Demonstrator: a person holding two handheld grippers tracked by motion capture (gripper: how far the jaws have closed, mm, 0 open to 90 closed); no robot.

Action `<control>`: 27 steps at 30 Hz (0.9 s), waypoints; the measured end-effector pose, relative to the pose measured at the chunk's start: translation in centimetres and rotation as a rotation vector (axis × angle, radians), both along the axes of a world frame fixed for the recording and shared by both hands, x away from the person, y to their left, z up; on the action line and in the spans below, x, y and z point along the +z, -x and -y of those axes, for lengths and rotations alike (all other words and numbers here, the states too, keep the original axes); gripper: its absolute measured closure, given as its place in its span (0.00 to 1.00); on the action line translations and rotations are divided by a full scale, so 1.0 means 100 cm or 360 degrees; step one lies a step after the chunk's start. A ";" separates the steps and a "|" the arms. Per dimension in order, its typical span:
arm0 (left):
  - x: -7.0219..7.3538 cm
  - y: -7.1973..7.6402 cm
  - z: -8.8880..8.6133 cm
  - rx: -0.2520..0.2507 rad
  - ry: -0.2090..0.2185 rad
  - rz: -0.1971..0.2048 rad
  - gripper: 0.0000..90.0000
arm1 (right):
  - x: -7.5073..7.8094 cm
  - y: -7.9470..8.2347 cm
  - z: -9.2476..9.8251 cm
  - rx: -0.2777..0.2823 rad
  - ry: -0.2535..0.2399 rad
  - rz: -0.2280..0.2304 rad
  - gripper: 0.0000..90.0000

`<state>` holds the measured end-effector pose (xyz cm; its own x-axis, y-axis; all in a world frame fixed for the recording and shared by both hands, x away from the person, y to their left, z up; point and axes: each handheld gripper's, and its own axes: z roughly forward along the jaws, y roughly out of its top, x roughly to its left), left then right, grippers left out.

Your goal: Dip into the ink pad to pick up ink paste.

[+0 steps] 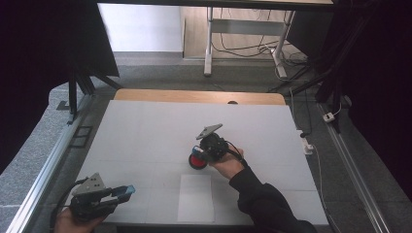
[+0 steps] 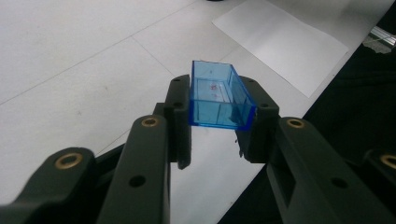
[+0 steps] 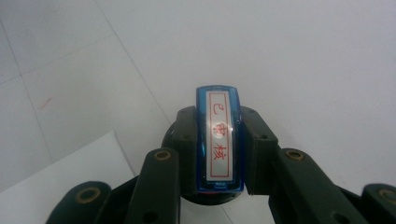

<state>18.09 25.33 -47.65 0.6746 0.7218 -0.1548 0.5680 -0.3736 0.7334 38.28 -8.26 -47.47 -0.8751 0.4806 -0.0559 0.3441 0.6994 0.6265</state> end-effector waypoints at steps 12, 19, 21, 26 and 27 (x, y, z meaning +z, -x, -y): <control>0.000 0.000 0.000 -0.0005 -0.0003 0.0001 0.75 | -0.006 0.001 -0.004 0.0017 0.0002 -0.0031 0.79; 0.000 0.000 0.000 -0.0009 -0.0002 -0.0001 0.75 | -0.008 0.001 -0.004 0.0015 0.0021 -0.0039 0.79; 0.000 0.000 0.000 -0.0009 -0.0004 -0.0001 0.75 | -0.008 0.001 -0.005 0.0015 0.0018 -0.0038 0.79; 0.000 0.000 0.001 -0.0011 -0.0007 -0.0002 0.75 | -0.009 0.001 -0.004 0.0011 0.0021 -0.0040 0.80; 0.000 0.000 0.001 -0.0012 -0.0008 -0.0001 0.75 | -0.009 0.001 -0.004 0.0014 0.0014 -0.0036 0.80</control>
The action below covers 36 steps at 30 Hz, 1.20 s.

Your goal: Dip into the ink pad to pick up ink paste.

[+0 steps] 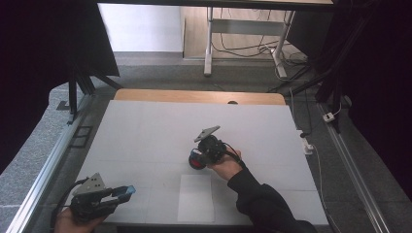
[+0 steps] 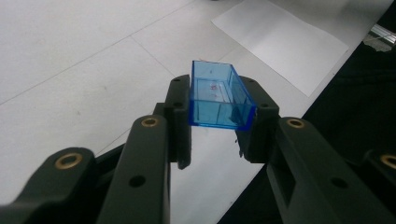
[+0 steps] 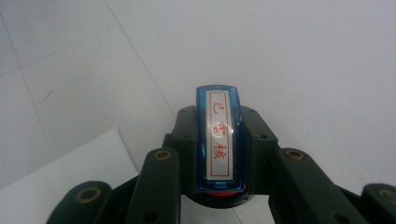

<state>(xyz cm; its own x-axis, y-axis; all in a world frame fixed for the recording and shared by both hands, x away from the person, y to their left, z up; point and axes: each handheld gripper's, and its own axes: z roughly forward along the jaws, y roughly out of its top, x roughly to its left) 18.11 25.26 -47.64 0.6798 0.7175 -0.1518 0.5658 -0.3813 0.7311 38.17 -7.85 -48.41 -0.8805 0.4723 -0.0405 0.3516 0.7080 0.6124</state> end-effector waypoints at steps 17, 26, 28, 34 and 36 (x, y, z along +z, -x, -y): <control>0.000 -0.001 0.000 -0.0004 -0.0005 -0.0001 0.75 | 0.000 0.001 -0.001 -0.0022 0.0010 -0.0004 0.80; 0.000 -0.001 0.000 -0.0006 -0.0008 0.0001 0.75 | -0.001 -0.001 0.001 -0.0022 -0.0009 -0.0017 0.80; 0.000 0.000 0.000 -0.0003 -0.0002 -0.0001 0.75 | 0.000 -0.002 0.000 -0.0021 -0.0006 -0.0023 0.80; 0.000 0.000 0.000 -0.0004 0.0000 0.0000 0.75 | 0.001 -0.003 0.000 -0.0006 -0.0010 -0.0038 0.79; 0.000 0.000 0.000 -0.0002 -0.0001 0.0001 0.75 | 0.001 -0.004 0.001 -0.0006 -0.0013 -0.0045 0.79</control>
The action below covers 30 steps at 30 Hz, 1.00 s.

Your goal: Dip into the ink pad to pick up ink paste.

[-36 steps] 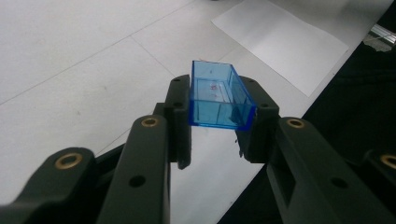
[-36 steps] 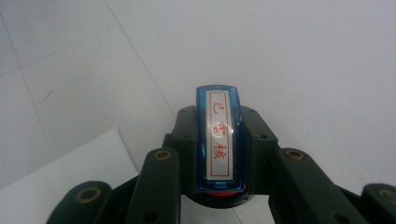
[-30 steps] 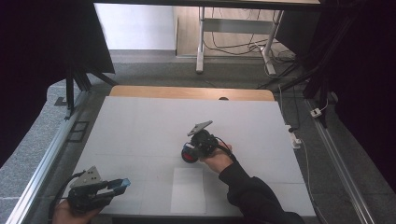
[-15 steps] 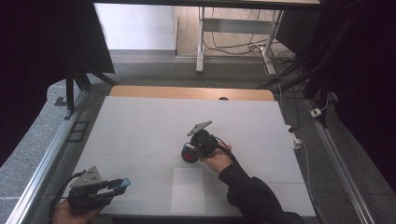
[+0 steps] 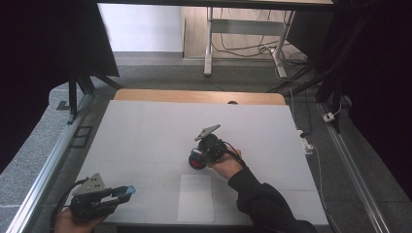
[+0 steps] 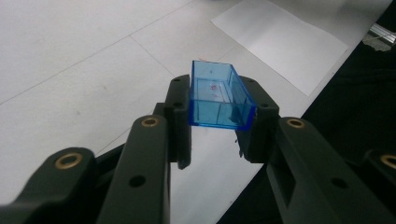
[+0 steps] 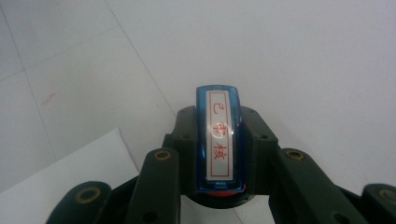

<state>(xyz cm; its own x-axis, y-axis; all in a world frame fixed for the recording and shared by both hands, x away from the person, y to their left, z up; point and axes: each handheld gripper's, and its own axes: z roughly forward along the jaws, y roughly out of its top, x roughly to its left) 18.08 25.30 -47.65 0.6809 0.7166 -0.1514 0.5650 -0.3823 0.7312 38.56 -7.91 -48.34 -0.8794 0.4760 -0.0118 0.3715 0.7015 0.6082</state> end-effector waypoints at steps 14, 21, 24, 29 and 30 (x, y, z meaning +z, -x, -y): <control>0.000 0.000 0.000 0.0009 0.0008 0.0005 0.75 | 0.002 0.001 0.002 0.0019 -0.0031 0.0014 0.79; 0.000 0.000 -0.002 0.0018 0.0029 -0.0005 0.75 | 0.007 0.002 0.005 0.0018 -0.0059 0.0020 0.79; 0.000 0.000 -0.002 0.0021 0.0036 -0.0012 0.75 | 0.009 0.004 0.005 0.0027 -0.0065 0.0024 0.79; 0.000 0.000 -0.003 0.0026 0.0048 -0.0019 0.75 | 0.015 0.008 0.007 0.0044 -0.0091 0.0043 0.79; 0.000 0.000 -0.003 0.0027 0.0050 -0.0019 0.75 | 0.015 0.009 0.008 0.0047 -0.0100 0.0044 0.79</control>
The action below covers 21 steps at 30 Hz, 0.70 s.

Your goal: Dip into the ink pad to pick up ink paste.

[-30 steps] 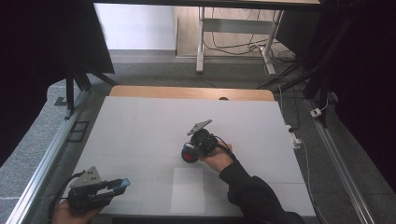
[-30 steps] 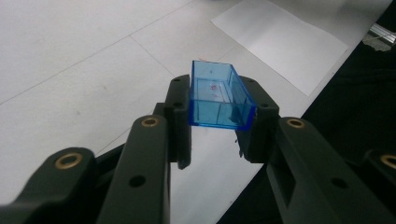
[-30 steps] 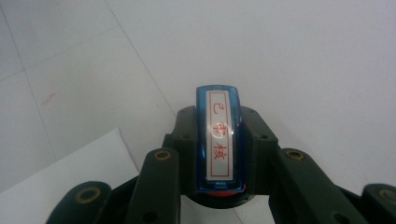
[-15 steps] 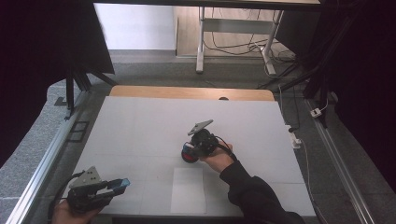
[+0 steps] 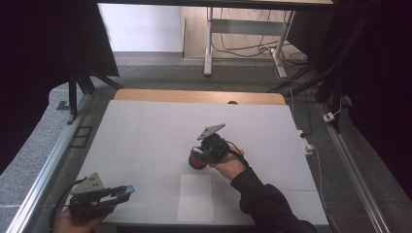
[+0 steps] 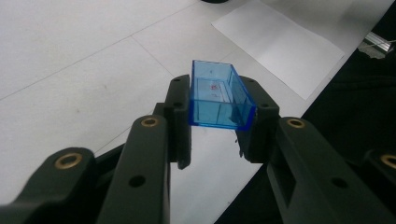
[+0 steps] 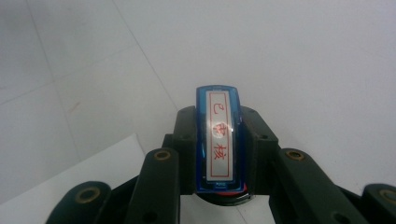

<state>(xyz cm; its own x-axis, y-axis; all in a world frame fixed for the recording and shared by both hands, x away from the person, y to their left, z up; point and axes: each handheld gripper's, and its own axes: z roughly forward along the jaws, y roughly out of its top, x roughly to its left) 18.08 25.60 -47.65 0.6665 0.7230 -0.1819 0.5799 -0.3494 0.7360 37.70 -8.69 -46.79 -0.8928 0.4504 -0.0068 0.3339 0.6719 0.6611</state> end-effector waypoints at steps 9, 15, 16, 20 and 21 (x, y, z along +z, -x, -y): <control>0.000 0.000 0.000 -0.0006 -0.0006 -0.0001 0.75 | 0.008 0.008 0.004 0.0020 -0.0045 0.0002 0.79; 0.000 -0.001 0.000 -0.0002 0.0007 -0.0011 0.75 | 0.013 0.013 0.008 0.0025 -0.0079 -0.0003 0.79; 0.000 -0.001 -0.001 -0.0002 0.0007 -0.0011 0.75 | 0.014 0.014 0.009 0.0027 -0.0086 -0.0002 0.79; 0.000 -0.001 -0.001 0.0000 0.0009 -0.0011 0.75 | 0.017 0.019 0.012 0.0027 -0.0110 -0.0010 0.79; 0.000 -0.001 -0.001 -0.0001 0.0009 -0.0011 0.75 | 0.018 0.020 0.012 0.0036 -0.0109 -0.0002 0.79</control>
<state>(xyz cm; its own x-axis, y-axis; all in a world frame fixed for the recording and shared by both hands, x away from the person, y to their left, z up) 18.15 25.66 -47.67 0.6656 0.7216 -0.1904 0.5848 -0.3458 0.7338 35.67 -9.93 -45.03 -0.9027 0.4297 0.0243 0.3200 0.6324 0.7055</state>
